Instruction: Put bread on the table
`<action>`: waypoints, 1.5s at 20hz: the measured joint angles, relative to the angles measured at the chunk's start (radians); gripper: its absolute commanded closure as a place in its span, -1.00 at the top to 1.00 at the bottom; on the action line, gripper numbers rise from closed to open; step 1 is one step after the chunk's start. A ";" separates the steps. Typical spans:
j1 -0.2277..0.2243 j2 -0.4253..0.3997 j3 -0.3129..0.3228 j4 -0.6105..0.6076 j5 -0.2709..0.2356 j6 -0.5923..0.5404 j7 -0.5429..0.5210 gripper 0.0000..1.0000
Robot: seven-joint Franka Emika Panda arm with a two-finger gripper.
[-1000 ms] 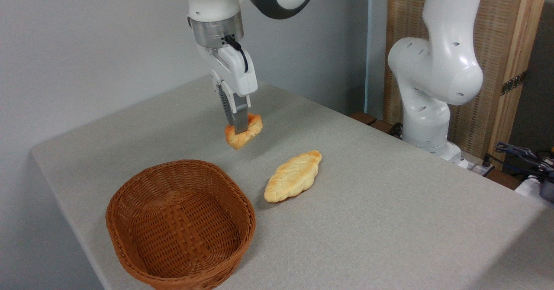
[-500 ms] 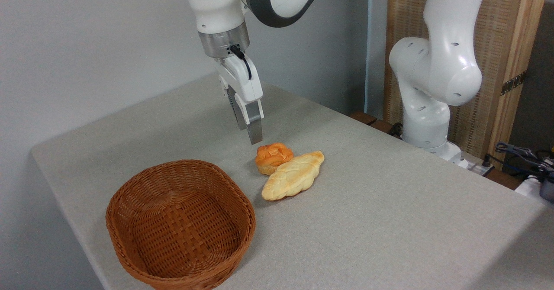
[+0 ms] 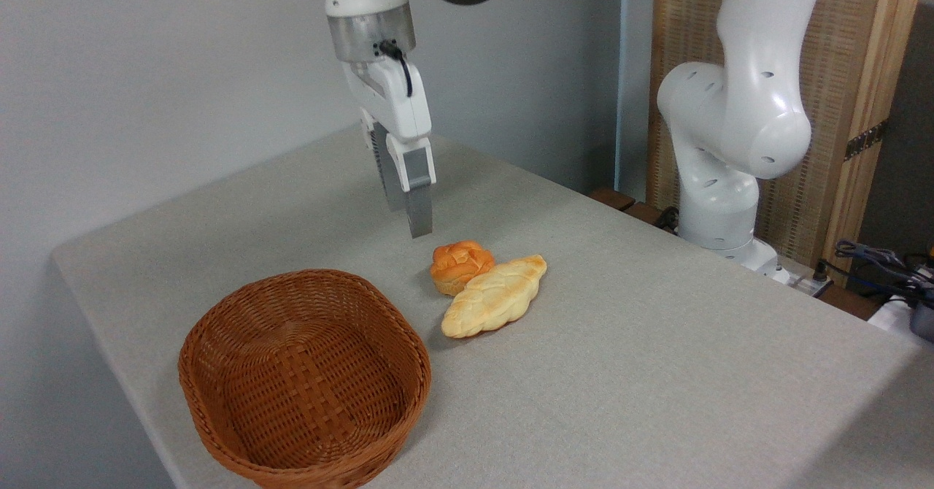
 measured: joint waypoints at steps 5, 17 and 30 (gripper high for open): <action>0.003 0.064 0.052 0.150 0.000 -0.041 -0.067 1.00; 0.030 0.206 0.148 0.428 -0.089 -0.207 -0.072 1.00; 0.174 0.261 0.019 0.520 -0.089 -0.292 -0.073 1.00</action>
